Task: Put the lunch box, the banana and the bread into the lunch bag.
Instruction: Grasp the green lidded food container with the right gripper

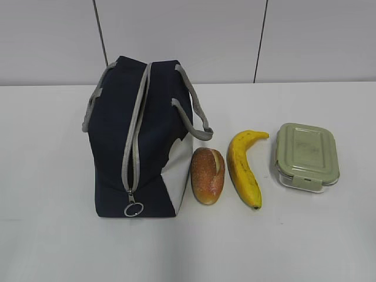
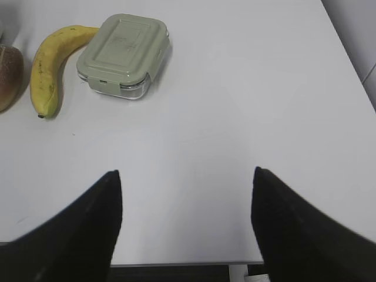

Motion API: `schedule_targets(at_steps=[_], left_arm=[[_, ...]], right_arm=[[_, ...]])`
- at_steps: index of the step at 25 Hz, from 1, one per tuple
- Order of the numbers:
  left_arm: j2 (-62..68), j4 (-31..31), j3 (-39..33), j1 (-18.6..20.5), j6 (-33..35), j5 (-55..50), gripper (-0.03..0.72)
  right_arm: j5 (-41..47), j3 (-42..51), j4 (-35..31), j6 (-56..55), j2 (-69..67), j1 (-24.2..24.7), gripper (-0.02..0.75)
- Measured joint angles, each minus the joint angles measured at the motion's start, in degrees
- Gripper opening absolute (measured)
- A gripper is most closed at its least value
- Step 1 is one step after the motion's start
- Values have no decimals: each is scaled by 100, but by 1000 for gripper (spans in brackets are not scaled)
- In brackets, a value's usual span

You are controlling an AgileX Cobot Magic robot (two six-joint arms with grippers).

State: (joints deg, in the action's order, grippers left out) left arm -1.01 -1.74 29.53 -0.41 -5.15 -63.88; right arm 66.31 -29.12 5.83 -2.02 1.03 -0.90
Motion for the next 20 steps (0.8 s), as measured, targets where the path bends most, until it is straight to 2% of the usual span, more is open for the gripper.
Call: schedule_targets(at_steps=[20], left_arm=[[127,114,40,0,0,-7,241]], right_arm=[[0,0,0,0,0,0,529]])
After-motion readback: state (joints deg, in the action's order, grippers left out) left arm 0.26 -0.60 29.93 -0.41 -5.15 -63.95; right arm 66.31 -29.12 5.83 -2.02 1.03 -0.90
